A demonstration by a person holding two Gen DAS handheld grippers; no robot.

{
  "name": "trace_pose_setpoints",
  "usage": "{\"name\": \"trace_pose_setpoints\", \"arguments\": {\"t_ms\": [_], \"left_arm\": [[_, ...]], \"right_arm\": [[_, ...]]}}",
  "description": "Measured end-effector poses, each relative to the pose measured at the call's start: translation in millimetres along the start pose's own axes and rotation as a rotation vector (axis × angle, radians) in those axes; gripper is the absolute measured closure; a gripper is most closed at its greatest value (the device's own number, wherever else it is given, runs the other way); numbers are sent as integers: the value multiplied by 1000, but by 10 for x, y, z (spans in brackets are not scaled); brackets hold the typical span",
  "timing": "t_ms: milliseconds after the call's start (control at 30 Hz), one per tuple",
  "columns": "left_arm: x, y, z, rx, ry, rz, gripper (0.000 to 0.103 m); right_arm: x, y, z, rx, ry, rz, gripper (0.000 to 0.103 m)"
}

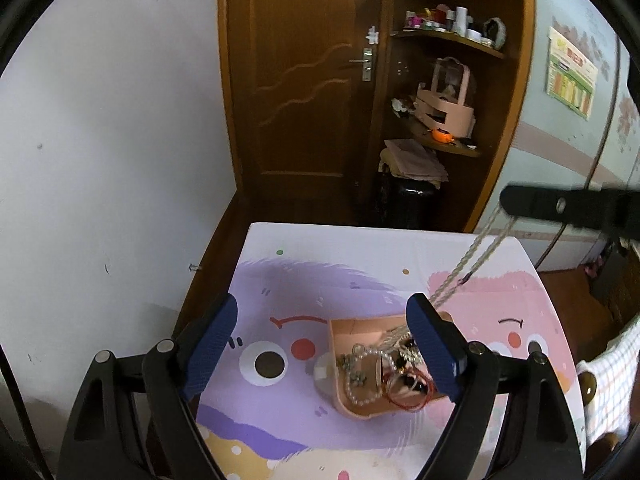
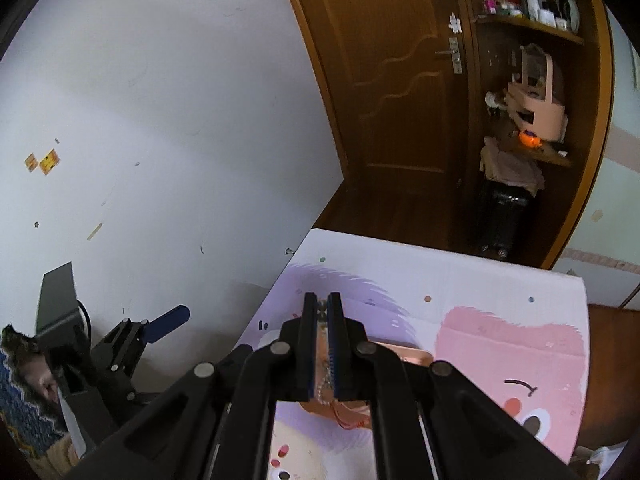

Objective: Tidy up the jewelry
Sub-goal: 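Carry the pearl bow into the pink box with the right gripper and release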

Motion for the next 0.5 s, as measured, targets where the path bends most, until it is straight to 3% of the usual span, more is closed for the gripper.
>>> {"name": "trace_pose_setpoints", "arguments": {"t_ms": [267, 500], "left_arm": [[-197, 116, 526, -70, -54, -88, 18], [-289, 318, 749, -108, -76, -93, 18]], "right_arm": [[111, 149, 543, -49, 4, 43, 99], [212, 276, 814, -81, 13, 76, 98]]}}
Point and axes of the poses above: each gripper's, at about its wrist camera, not at the fingertips, and z roughly the way its jaws point, x to its right, y to its underside, the point moved 6 cm from there along z, roughly the way its jaws point, and after that the axes turned 13 degrees about x, right-handed, at the moved point
